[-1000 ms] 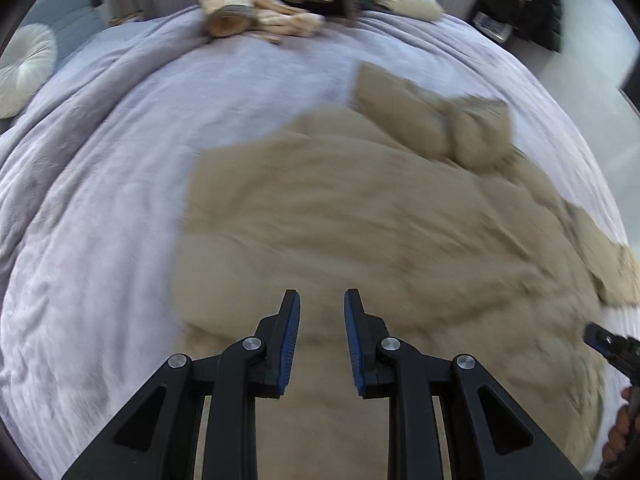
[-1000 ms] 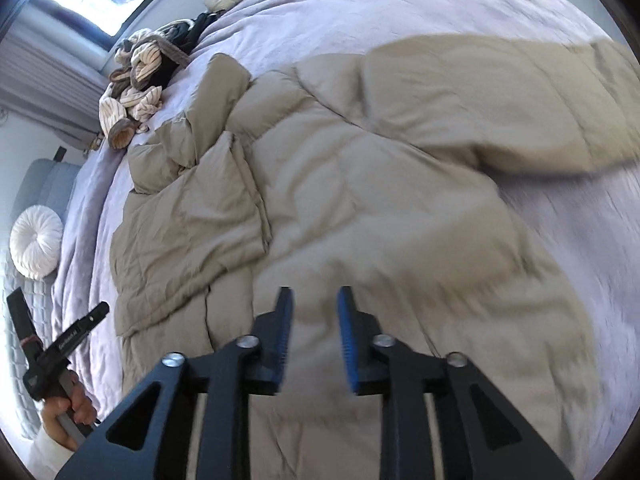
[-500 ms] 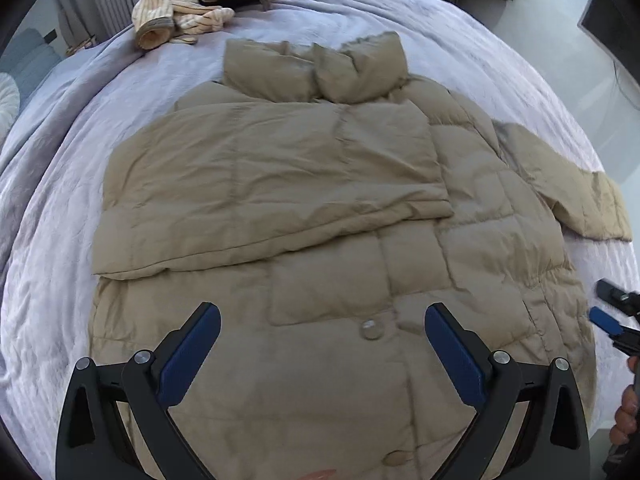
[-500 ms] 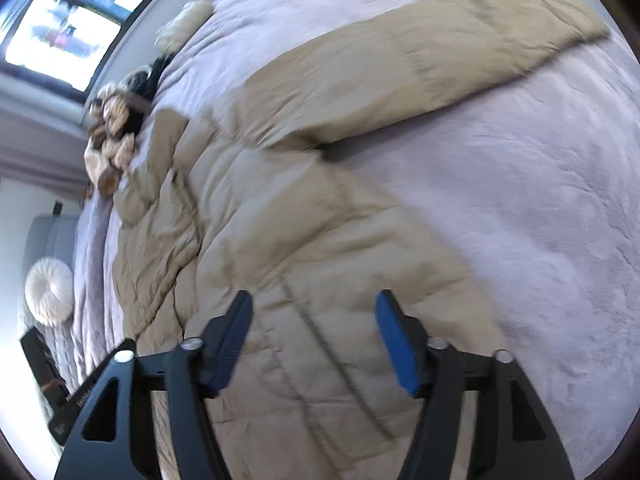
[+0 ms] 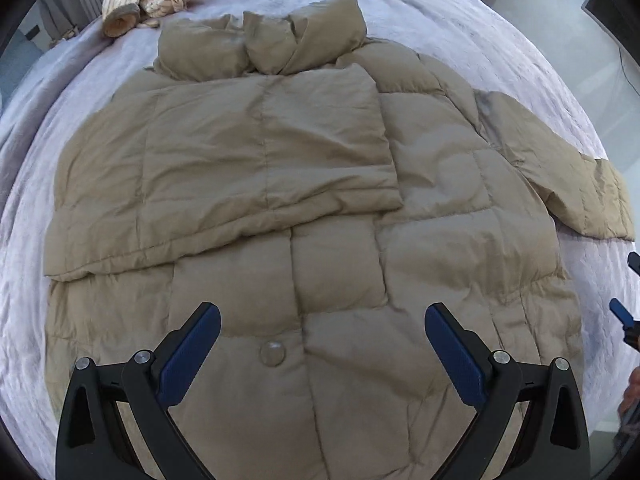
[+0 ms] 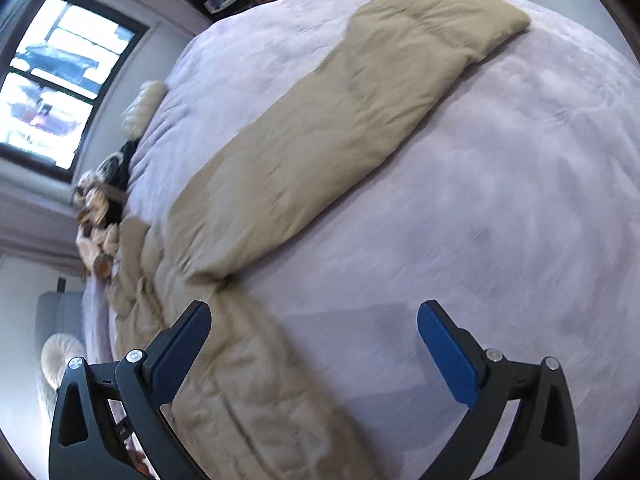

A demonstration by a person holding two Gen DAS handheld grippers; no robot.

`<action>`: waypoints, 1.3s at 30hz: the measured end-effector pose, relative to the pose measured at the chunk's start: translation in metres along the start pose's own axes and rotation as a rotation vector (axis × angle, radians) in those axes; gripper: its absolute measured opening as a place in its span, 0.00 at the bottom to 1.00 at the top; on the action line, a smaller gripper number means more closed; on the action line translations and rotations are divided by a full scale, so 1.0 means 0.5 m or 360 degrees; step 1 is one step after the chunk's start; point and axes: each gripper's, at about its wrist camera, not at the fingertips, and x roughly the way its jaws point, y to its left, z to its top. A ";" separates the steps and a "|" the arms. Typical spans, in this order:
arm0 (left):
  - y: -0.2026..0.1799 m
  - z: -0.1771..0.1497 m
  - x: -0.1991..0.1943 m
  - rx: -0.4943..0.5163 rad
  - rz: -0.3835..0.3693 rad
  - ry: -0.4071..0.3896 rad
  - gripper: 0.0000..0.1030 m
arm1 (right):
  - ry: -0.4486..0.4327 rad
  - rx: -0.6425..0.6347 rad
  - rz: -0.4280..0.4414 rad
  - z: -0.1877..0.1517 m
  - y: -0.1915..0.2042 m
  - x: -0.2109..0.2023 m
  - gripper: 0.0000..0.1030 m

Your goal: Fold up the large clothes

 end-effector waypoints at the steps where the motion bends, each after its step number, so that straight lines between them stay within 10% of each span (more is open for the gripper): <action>1: -0.006 0.002 -0.001 0.0006 0.0002 -0.0008 0.99 | 0.0002 0.0029 -0.0010 0.017 -0.012 0.004 1.00; 21: -0.070 0.070 0.015 -0.0016 0.0049 -0.0055 0.99 | -0.0154 0.0669 0.0616 0.270 -0.104 0.128 0.97; 26: -0.047 0.071 0.011 -0.0034 0.0101 -0.0072 0.99 | -0.0045 0.0678 0.0519 0.270 -0.074 0.145 0.20; 39: 0.049 0.060 -0.019 -0.0123 0.0129 -0.0128 0.99 | -0.0149 0.0069 0.0556 0.241 0.216 0.042 0.10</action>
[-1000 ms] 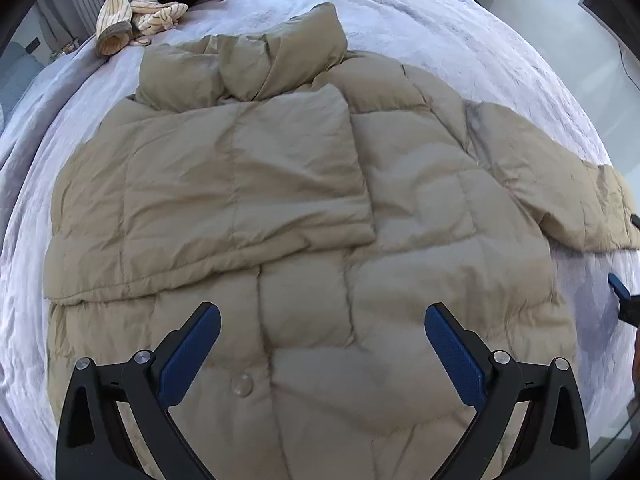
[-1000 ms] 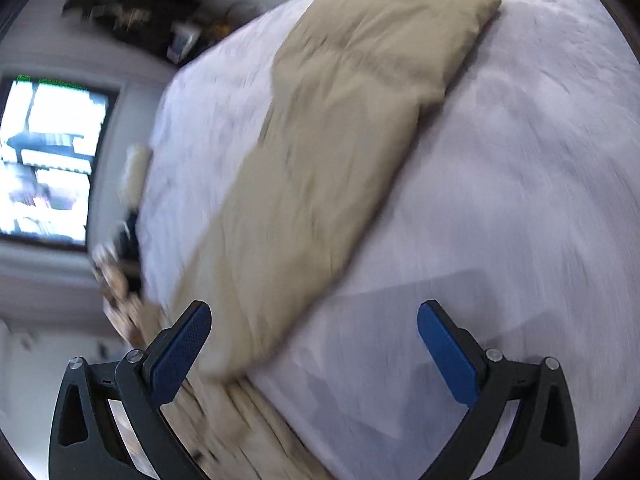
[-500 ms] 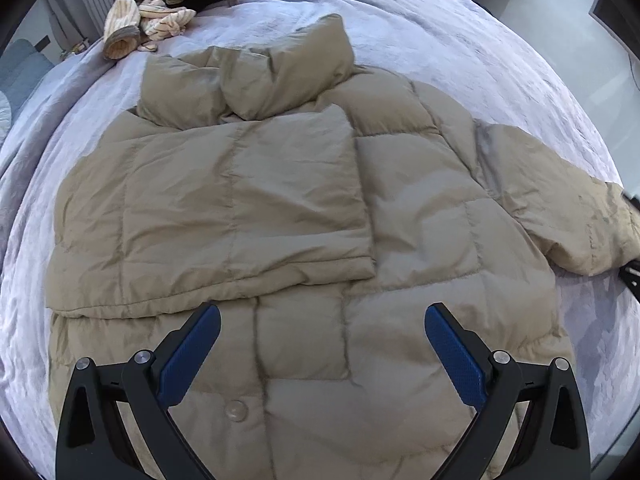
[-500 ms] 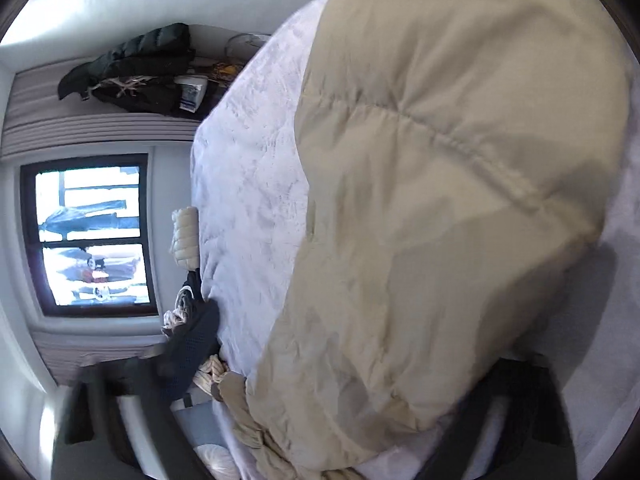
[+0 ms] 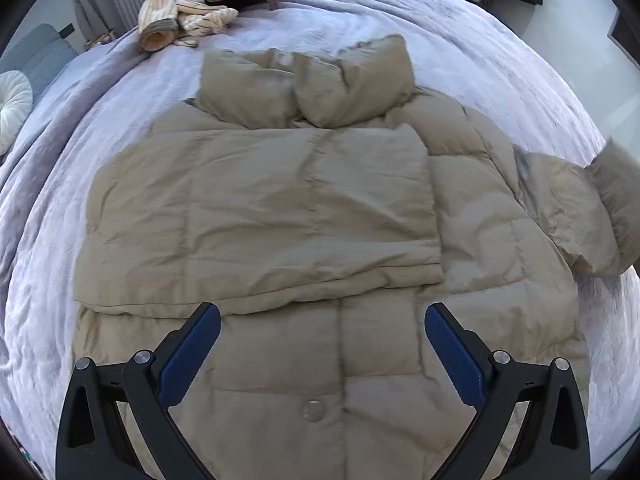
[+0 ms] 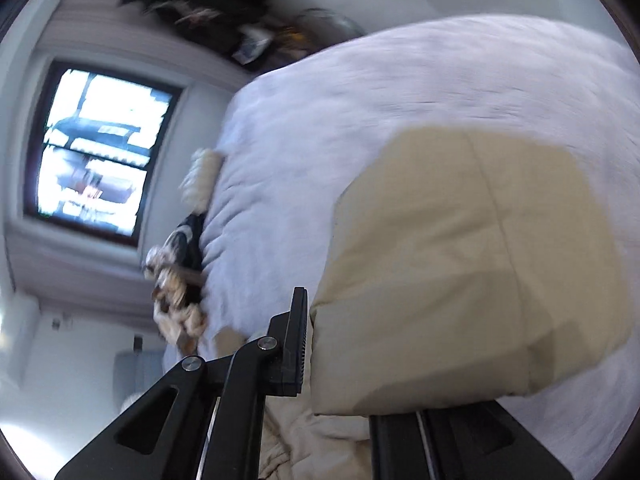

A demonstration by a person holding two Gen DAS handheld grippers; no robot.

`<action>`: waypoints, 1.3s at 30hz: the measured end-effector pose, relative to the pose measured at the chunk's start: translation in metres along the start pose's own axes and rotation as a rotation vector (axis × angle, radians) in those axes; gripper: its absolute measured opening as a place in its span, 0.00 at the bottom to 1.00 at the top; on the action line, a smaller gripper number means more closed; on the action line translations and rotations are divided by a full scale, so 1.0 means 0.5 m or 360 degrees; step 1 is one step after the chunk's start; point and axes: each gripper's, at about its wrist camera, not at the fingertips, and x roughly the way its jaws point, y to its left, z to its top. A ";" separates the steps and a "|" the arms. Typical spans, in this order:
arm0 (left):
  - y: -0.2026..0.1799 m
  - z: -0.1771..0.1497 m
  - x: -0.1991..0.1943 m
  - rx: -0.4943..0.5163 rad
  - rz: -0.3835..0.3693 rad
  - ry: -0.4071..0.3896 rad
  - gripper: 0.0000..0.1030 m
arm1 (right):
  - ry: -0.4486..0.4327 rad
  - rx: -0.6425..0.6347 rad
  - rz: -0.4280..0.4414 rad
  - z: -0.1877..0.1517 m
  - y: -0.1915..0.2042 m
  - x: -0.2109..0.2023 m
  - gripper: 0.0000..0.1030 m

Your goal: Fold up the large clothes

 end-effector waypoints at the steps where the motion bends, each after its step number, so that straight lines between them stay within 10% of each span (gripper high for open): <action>1: 0.011 -0.001 -0.004 -0.0010 -0.0001 -0.0007 0.99 | 0.0021 -0.0054 0.0022 -0.016 0.033 0.007 0.10; 14: 0.159 -0.019 -0.018 -0.0178 0.0070 -0.0050 0.99 | 0.0390 -0.1045 0.0066 -0.340 0.374 0.163 0.10; 21: 0.225 -0.032 -0.007 -0.0257 0.0107 -0.0052 0.99 | 0.0664 -0.1242 -0.0162 -0.526 0.342 0.308 0.10; 29: 0.250 -0.032 0.006 -0.0264 0.0114 -0.0052 0.99 | 0.0798 -0.1032 -0.0320 -0.542 0.249 0.386 0.10; 34: 0.266 -0.026 0.007 -0.0266 0.0086 -0.0055 0.99 | 0.0809 -0.1001 -0.0268 -0.525 0.269 0.349 0.69; 39: 0.300 -0.014 0.004 -0.0282 0.0054 -0.0082 0.99 | 0.0702 -0.0962 -0.0201 -0.485 0.278 0.275 0.69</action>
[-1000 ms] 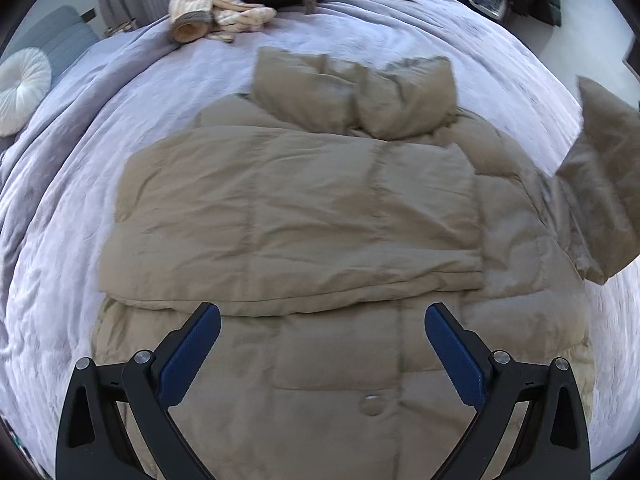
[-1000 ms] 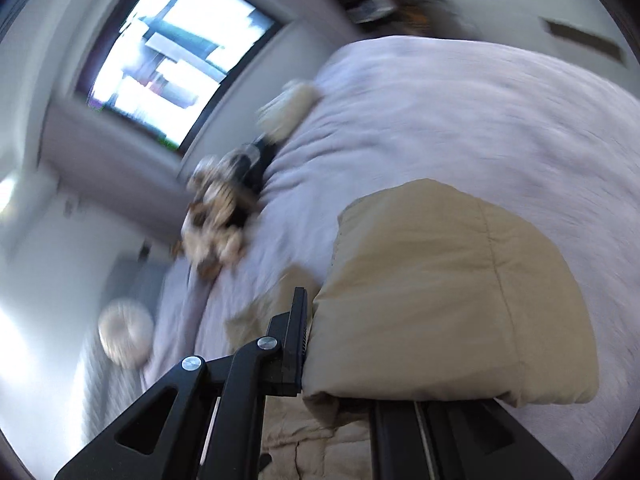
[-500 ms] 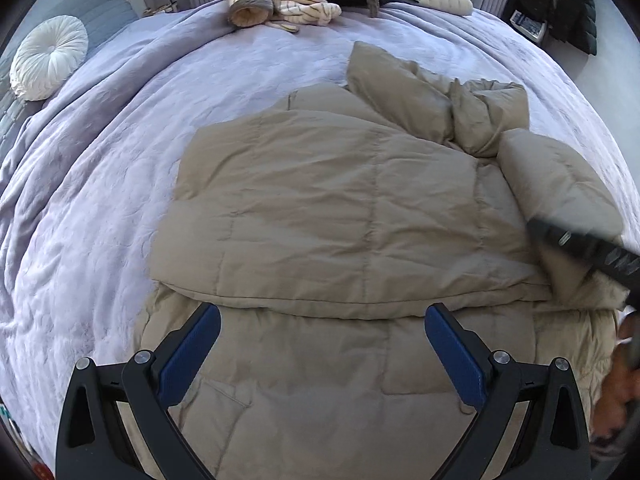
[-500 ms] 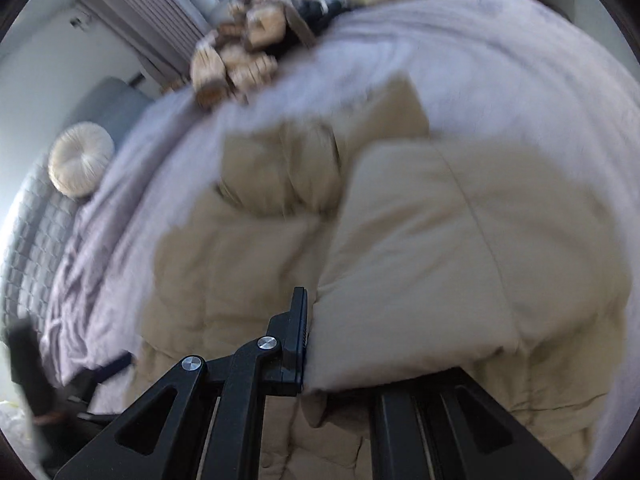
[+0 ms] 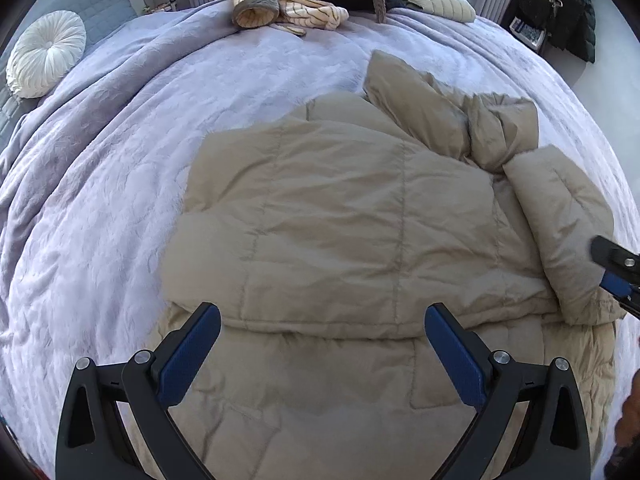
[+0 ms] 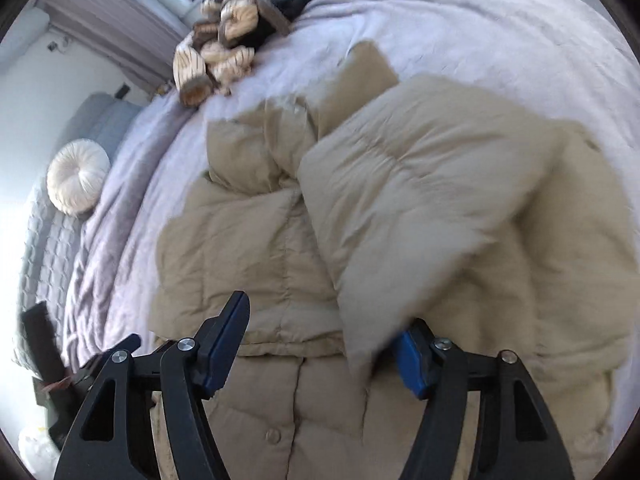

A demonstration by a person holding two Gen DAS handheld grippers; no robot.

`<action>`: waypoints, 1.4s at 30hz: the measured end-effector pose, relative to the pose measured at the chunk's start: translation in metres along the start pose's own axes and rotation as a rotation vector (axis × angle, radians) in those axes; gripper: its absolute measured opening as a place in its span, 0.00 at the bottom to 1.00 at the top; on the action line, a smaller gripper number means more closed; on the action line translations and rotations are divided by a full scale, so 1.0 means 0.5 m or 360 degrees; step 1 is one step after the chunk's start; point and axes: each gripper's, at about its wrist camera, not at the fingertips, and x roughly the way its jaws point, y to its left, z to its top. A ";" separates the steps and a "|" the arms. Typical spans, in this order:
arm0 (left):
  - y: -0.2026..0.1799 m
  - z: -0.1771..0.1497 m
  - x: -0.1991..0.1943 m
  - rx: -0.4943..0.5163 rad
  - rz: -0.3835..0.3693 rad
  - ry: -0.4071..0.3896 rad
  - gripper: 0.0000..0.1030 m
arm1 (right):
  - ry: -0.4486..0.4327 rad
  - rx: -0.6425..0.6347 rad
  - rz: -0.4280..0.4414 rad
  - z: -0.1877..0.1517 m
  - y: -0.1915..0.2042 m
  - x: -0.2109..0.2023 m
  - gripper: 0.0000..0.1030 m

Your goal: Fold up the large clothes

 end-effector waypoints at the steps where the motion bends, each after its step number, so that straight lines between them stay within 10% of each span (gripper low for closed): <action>1: 0.006 0.003 0.000 -0.0012 -0.0012 -0.0002 0.99 | -0.0023 0.0034 -0.0003 0.003 -0.008 -0.008 0.69; 6: 0.036 0.020 0.005 -0.0087 -0.0083 -0.0016 0.99 | -0.0137 0.0496 0.0084 0.041 -0.108 -0.018 0.62; 8: 0.052 0.028 0.004 -0.0127 -0.0142 -0.0028 0.99 | -0.0142 0.0624 0.0114 0.055 -0.132 -0.005 0.08; 9: 0.064 0.033 0.003 -0.0162 -0.0189 -0.0034 0.99 | -0.0173 0.0611 0.0123 0.066 -0.124 -0.002 0.06; 16: 0.153 0.065 -0.008 -0.0426 -0.0614 -0.0113 0.99 | -0.0156 -0.0185 0.0085 0.077 0.106 0.034 0.06; 27: 0.142 0.083 0.039 -0.0525 -0.1091 0.0002 0.99 | 0.0279 -0.0635 -0.0160 -0.054 0.219 0.131 0.22; 31: 0.096 0.079 0.069 -0.0466 -0.1113 0.0112 0.99 | 0.0288 -0.0498 -0.0066 -0.067 0.151 0.057 0.74; 38: 0.025 0.075 0.114 -0.0378 -0.1034 0.0246 0.99 | 0.0267 0.0083 0.0045 -0.092 -0.050 -0.052 0.75; 40: 0.002 0.082 0.121 -0.0340 -0.1015 0.0261 0.85 | 0.0225 0.0294 0.0066 -0.104 -0.120 -0.078 0.75; 42: -0.014 0.087 0.124 -0.0311 -0.1053 0.0300 0.35 | 0.0186 0.0450 0.0069 -0.112 -0.174 -0.094 0.75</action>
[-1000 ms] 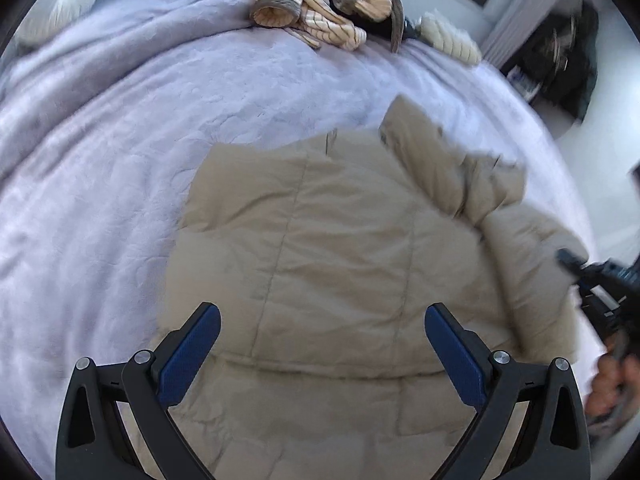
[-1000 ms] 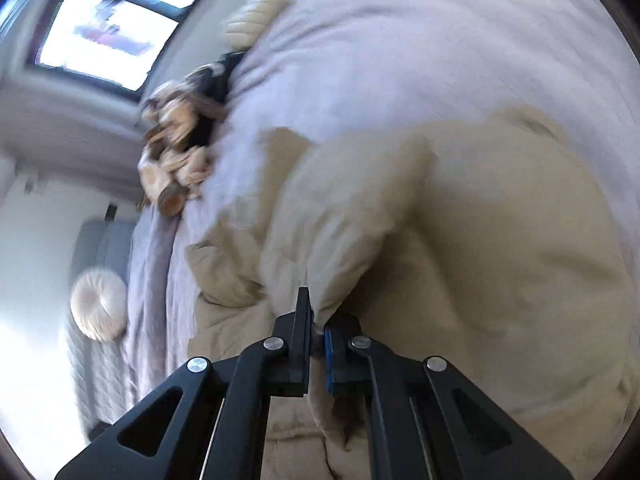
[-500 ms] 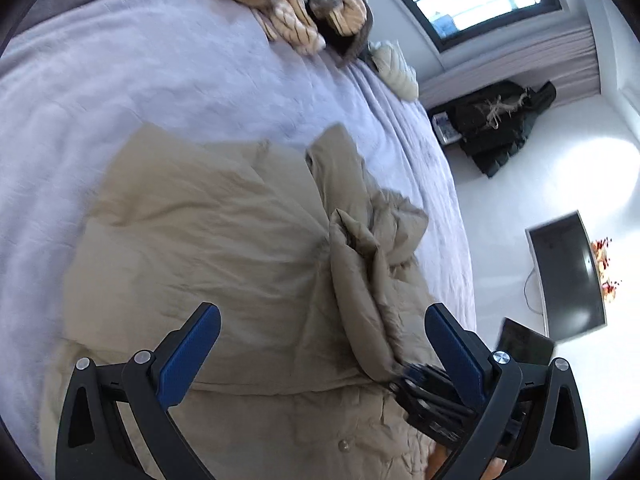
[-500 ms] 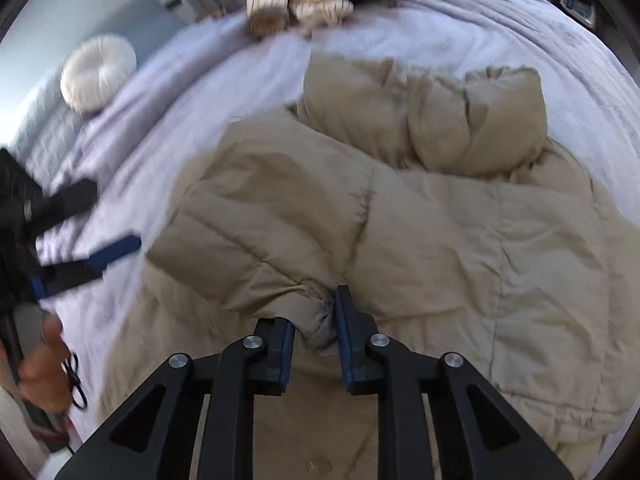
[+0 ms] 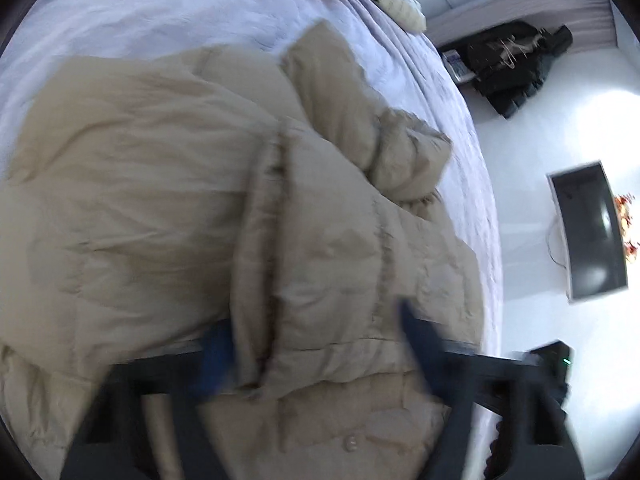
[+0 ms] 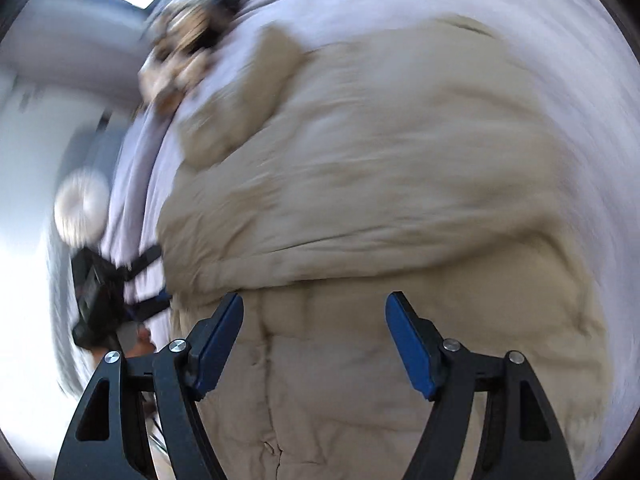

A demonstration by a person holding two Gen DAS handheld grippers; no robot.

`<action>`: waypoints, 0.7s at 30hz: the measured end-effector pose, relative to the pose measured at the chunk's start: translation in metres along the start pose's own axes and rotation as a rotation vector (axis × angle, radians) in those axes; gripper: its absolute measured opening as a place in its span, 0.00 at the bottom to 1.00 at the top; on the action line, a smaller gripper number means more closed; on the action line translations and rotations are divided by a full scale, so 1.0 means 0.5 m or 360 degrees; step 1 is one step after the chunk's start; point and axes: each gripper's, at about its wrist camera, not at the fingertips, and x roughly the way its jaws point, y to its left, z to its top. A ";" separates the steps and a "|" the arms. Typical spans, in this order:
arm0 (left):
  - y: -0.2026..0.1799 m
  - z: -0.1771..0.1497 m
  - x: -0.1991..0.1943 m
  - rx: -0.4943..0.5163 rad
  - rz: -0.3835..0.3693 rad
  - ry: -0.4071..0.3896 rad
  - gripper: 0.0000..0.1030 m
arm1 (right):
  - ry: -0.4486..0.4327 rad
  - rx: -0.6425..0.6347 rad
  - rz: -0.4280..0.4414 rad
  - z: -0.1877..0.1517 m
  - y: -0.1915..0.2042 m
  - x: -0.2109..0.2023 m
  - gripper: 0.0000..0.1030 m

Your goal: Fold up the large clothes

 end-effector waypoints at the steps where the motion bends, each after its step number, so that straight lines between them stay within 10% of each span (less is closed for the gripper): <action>1: -0.006 0.003 0.003 0.0004 0.0008 0.0011 0.22 | -0.0032 0.0084 0.0030 0.005 -0.028 -0.009 0.75; 7: -0.037 0.017 -0.064 0.0129 -0.0004 -0.0137 0.14 | -0.0218 0.0375 0.0180 0.060 -0.102 -0.034 0.74; 9: -0.028 0.019 -0.079 0.0136 0.0038 -0.0150 0.14 | -0.0252 0.0377 0.0170 0.078 -0.103 -0.037 0.46; 10: -0.018 0.018 -0.075 0.0126 0.0071 -0.0132 0.14 | -0.0254 0.0360 0.0095 0.087 -0.101 -0.034 0.09; 21: 0.053 -0.012 -0.067 0.0078 0.0321 -0.0070 0.24 | -0.0252 0.0322 -0.0035 0.085 -0.156 0.008 0.07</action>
